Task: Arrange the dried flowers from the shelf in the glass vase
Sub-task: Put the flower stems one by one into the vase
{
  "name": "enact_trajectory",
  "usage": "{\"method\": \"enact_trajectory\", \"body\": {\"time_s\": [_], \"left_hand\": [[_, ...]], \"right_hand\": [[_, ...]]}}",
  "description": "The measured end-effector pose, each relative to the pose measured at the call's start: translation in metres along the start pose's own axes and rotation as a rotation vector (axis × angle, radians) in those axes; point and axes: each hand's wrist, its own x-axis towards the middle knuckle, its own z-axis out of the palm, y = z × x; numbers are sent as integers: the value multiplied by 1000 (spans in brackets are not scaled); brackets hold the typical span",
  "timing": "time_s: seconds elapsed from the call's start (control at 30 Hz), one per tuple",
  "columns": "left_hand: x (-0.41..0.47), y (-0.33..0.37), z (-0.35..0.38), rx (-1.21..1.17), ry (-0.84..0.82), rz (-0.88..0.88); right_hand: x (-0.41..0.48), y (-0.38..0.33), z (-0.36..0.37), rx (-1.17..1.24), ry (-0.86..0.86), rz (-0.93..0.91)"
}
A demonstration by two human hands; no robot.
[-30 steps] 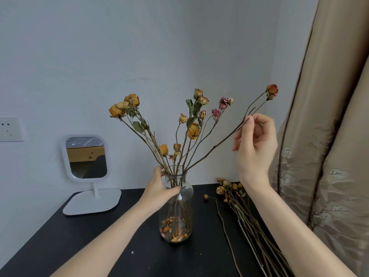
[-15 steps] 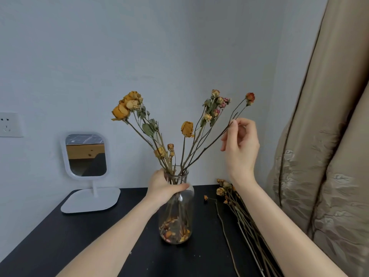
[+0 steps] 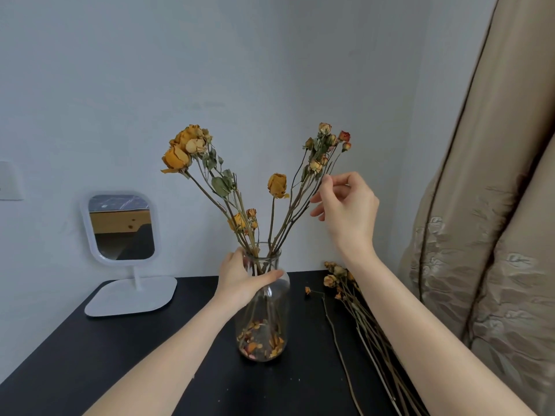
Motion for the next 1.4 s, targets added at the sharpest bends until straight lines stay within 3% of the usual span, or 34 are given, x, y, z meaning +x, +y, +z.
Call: {"method": "enact_trajectory", "body": {"time_s": [0.3, 0.47, 0.67, 0.87, 1.17, 1.4], "left_hand": [[0, -2, 0, -19, 3, 24], [0, -2, 0, -16, 10, 34], [-1, -3, 1, -10, 21, 45], [-2, -3, 0, -8, 15, 49], [-2, -3, 1, -13, 25, 57], [-2, -3, 1, -24, 21, 50]], "right_hand": [[-1, 8, 15, 7, 13, 48], [-14, 31, 19, -97, -117, 142], [-32, 49, 33, -327, -144, 196], [-39, 49, 46, -445, -451, 301], [-36, 48, 42, -374, -390, 234], [-29, 53, 48, -344, -359, 303]]}}
